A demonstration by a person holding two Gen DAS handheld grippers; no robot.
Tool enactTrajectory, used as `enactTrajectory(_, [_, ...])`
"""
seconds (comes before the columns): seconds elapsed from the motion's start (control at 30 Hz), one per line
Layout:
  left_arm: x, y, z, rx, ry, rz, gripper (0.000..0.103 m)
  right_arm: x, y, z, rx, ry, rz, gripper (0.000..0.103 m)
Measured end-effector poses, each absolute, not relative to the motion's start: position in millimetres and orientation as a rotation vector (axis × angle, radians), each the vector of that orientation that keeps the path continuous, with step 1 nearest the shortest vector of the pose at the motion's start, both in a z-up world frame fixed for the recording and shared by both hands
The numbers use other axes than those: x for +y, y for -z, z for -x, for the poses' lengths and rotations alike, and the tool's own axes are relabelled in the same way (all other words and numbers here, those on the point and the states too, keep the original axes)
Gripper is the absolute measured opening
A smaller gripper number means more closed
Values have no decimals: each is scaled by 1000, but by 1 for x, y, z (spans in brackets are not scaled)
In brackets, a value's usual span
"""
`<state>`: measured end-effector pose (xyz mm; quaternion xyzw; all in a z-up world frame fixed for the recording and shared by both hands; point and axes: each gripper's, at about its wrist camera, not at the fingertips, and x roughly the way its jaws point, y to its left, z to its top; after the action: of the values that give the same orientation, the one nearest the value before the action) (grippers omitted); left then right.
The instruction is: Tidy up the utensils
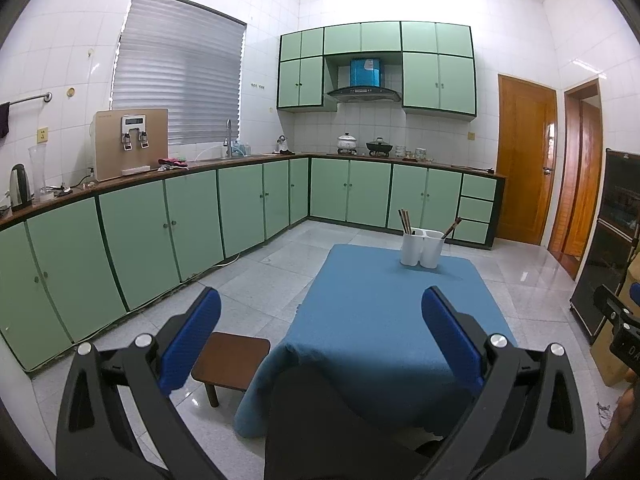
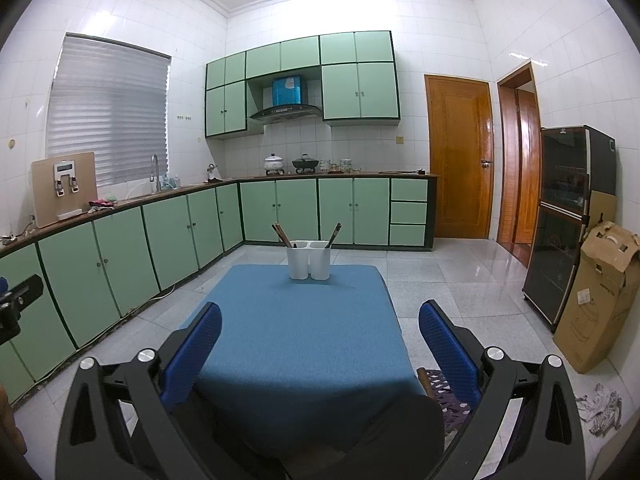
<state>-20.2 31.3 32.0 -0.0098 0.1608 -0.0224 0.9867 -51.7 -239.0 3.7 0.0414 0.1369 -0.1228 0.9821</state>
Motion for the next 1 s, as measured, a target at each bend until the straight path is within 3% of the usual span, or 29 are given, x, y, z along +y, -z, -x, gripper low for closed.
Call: enactTrajectory(1.0, [30, -34, 20, 325, 49, 19, 97, -240, -4, 52, 275, 248, -86, 97])
